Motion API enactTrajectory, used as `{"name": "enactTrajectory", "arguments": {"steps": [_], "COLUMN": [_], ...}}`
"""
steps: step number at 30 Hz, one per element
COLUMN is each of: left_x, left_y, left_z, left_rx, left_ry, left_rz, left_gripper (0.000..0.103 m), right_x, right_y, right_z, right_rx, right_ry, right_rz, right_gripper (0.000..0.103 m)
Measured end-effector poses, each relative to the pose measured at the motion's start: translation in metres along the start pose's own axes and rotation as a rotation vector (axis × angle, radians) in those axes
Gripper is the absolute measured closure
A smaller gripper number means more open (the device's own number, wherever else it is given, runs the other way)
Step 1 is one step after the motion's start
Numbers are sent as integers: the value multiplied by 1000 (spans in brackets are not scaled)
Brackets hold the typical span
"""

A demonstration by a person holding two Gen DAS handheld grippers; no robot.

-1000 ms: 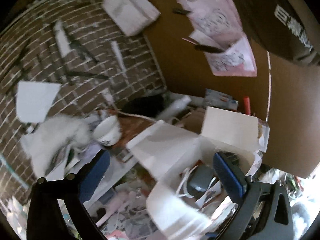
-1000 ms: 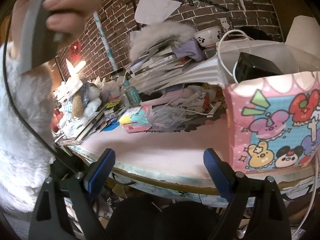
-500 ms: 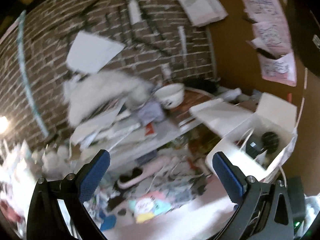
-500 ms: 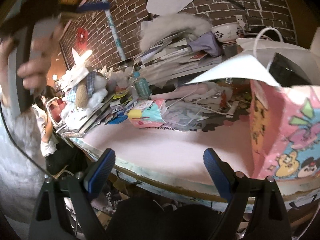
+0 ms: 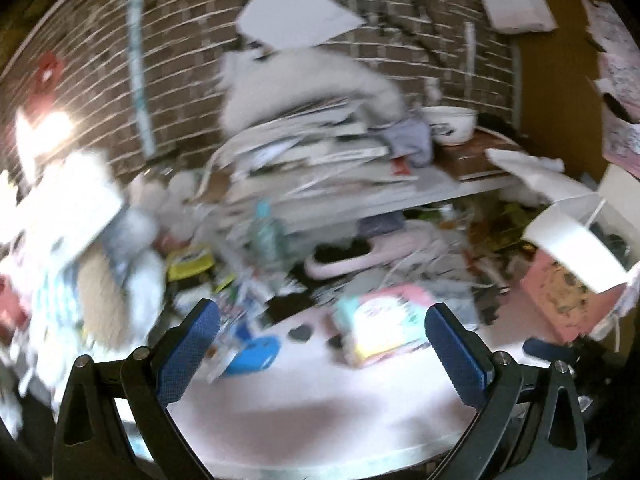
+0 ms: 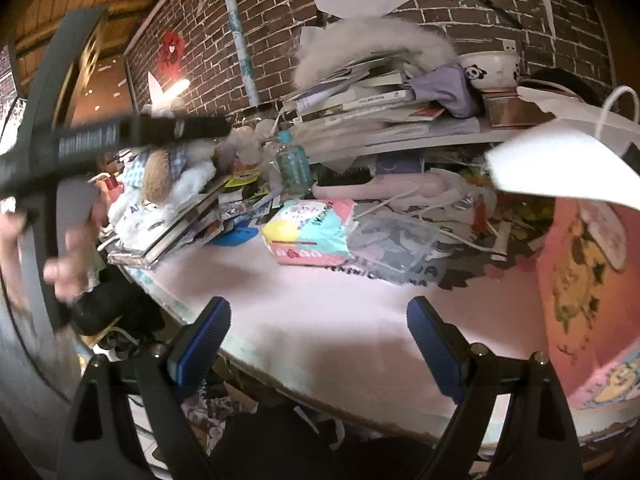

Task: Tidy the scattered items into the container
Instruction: 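Move the right gripper down to the pink-and-teal Kotex pad pack, then close the right gripper on the Kotex pack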

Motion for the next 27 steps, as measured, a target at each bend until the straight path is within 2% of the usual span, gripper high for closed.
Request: {"name": "enactTrajectory", "arguments": {"steps": [5,10,15,22,27], "left_x": [5,11,18,28,33], "left_y": [34,53,56,54,54], "left_z": [-23,-25,-25,-29,-35], "left_rx": [31,3,-5,-6,2], "left_ry": [-61,-47,-25,-37,-49], "left_rz": [-27,-45,-41,-15,-9], "left_gripper": [0,0,0,0,0], "right_x": [-22,-53,-80,-117,-134], "right_y": [-12,-27,-37,-41,-42], "right_z": [-19,-29,-32,-30,-28], "right_rx": [46,74,57,59,25], "right_ry": [37,98,141,220,198], "right_rz": [24,10,-12,-74,-107], "right_gripper": [15,15,15,15,15]}}
Point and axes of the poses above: each gripper's, at about its wrist camera, not at the fingertips, and x roughly against the way its jaws point, z to its right, y to its underside, the point moved 6 cm from there along -x, roughly the way its jaws point, and after that the axes turned 2 degrees about y, right-handed, at the moved point
